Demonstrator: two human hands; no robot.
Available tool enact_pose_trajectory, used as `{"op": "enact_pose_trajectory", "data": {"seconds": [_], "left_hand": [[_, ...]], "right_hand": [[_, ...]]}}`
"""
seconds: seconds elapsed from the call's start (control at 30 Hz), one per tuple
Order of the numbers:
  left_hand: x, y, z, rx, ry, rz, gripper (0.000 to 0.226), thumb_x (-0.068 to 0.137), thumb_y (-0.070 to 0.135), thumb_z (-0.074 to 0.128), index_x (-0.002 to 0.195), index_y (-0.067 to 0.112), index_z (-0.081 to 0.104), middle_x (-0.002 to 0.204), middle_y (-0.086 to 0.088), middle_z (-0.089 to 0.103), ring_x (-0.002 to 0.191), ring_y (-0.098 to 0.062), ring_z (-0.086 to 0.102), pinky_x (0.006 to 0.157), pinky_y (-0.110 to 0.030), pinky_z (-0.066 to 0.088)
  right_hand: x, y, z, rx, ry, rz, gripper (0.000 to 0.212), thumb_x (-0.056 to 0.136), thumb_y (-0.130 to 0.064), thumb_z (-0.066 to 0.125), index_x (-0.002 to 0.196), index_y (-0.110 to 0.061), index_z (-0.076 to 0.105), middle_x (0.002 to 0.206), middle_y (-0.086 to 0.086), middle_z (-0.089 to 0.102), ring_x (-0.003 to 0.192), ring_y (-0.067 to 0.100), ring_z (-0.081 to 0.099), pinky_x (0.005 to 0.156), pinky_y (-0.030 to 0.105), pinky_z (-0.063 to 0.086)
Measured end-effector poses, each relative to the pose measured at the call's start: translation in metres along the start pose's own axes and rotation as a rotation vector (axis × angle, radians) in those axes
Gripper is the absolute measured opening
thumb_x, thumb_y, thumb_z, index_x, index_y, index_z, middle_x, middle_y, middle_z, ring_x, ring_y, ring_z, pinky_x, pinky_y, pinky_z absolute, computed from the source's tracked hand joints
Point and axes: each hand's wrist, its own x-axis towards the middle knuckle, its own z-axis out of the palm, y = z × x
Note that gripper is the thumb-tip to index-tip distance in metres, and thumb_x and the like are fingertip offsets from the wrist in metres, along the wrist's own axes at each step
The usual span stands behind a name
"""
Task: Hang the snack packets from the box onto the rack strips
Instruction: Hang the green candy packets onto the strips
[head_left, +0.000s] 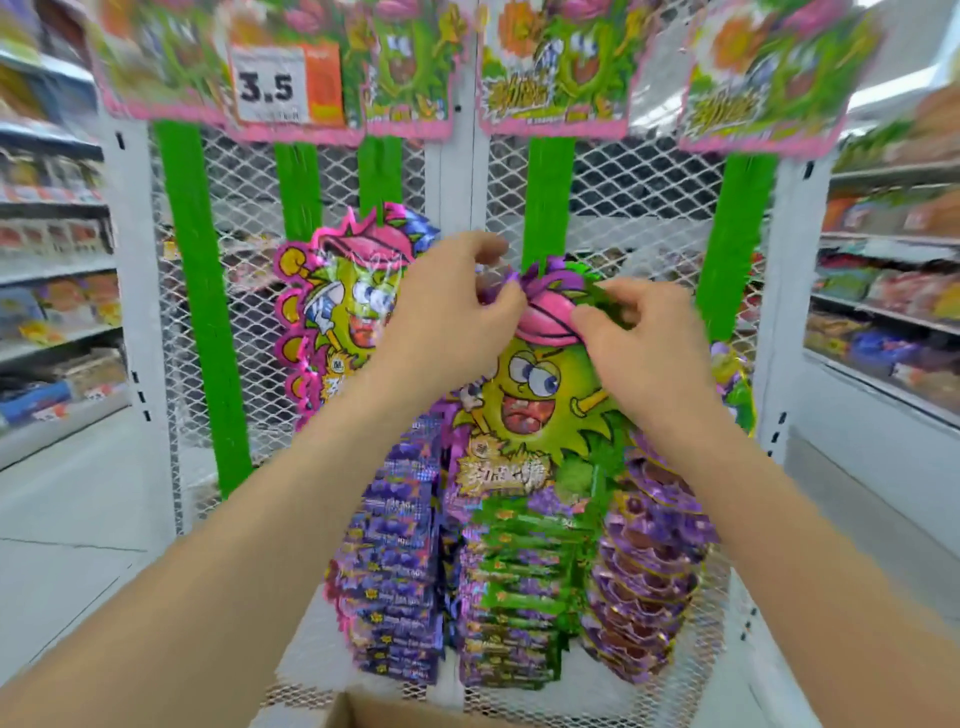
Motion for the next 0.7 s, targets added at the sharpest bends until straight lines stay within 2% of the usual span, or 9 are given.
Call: {"op": "enact_pose_trajectory", "data": {"seconds": [0.13,0.2,0.27,0.3,0.33,0.37,0.4,0.57,0.7], "left_hand": [[0.045,0.021,0.004,-0.128,-0.093,-0.171,0.058,0.087,0.028,0.056,0.142,0.012,0.058,0.135,-0.002,0.064,0.123,-0.02,0.06,0.108,-0.036,0.048],[0.058,0.027,0.007,-0.175,-0.087,-0.235,0.055,0.088,0.016,0.051,0.142,0.012,0.06,0.135,-0.005,0.064,0.124,-0.023,0.06,0.106,-0.036,0.05],[0.067,0.029,0.009,-0.233,-0.095,-0.301,0.043,0.092,0.008,0.049,0.13,0.014,0.067,0.116,-0.005,0.066,0.103,-0.02,0.061,0.088,-0.029,0.048],[0.07,0.03,0.01,-0.269,-0.089,-0.314,0.031,0.091,0.008,0.05,0.111,0.016,0.071,0.098,-0.005,0.063,0.086,-0.017,0.056,0.076,-0.028,0.043],[0.072,0.032,0.011,-0.297,-0.085,-0.333,0.015,0.087,0.011,0.052,0.089,0.018,0.066,0.081,-0.003,0.055,0.071,-0.016,0.047,0.067,-0.029,0.035],[0.075,0.034,0.011,-0.319,-0.08,-0.351,0.012,0.086,0.015,0.055,0.075,0.02,0.054,0.07,-0.001,0.044,0.062,-0.016,0.037,0.061,-0.031,0.027],[0.076,0.037,0.01,-0.326,-0.076,-0.377,0.019,0.088,0.019,0.058,0.073,0.021,0.047,0.068,-0.001,0.038,0.059,-0.017,0.032,0.059,-0.032,0.022],[0.086,0.036,0.012,-0.389,-0.131,-0.35,0.019,0.101,0.045,0.059,0.097,0.026,0.06,0.091,-0.003,0.052,0.083,-0.014,0.045,0.063,-0.031,0.03],[0.093,0.033,0.011,-0.405,-0.096,-0.42,0.021,0.097,0.042,0.065,0.089,0.022,0.061,0.083,-0.006,0.054,0.075,-0.018,0.048,0.071,-0.033,0.034]], "right_hand": [[0.041,-0.013,-0.012,0.013,0.087,-0.027,0.019,0.09,-0.025,0.073,0.109,-0.026,0.071,0.087,-0.01,0.073,0.078,0.009,0.069,0.076,0.029,0.055],[0.056,-0.016,-0.013,0.04,0.123,-0.046,0.028,0.089,-0.028,0.075,0.113,-0.028,0.062,0.096,-0.012,0.072,0.084,0.004,0.069,0.08,0.03,0.056],[0.069,-0.017,-0.01,0.005,0.155,-0.08,0.03,0.088,-0.033,0.075,0.113,-0.03,0.06,0.098,-0.011,0.072,0.088,0.01,0.07,0.086,0.037,0.056],[0.074,-0.018,-0.009,-0.015,0.161,-0.094,0.029,0.088,-0.033,0.073,0.114,-0.03,0.061,0.099,-0.011,0.072,0.091,0.013,0.069,0.089,0.038,0.055],[0.078,-0.018,-0.007,-0.029,0.157,-0.098,0.028,0.089,-0.032,0.072,0.115,-0.029,0.061,0.101,-0.011,0.071,0.094,0.015,0.068,0.092,0.039,0.052],[0.082,-0.018,-0.004,-0.039,0.151,-0.096,0.027,0.09,-0.032,0.07,0.115,-0.03,0.062,0.103,-0.011,0.07,0.097,0.016,0.067,0.094,0.04,0.05],[0.085,-0.019,-0.003,-0.042,0.144,-0.092,0.025,0.09,-0.033,0.068,0.115,-0.032,0.061,0.104,-0.012,0.068,0.1,0.017,0.066,0.096,0.042,0.049],[0.094,-0.021,0.004,0.018,0.132,-0.107,0.023,0.091,-0.032,0.06,0.108,-0.036,0.045,0.1,-0.013,0.061,0.1,0.021,0.06,0.1,0.056,0.045],[0.097,-0.024,0.006,0.017,0.107,-0.129,0.019,0.094,-0.029,0.056,0.108,-0.03,0.043,0.09,-0.012,0.052,0.095,0.025,0.053,0.101,0.059,0.044]]}}
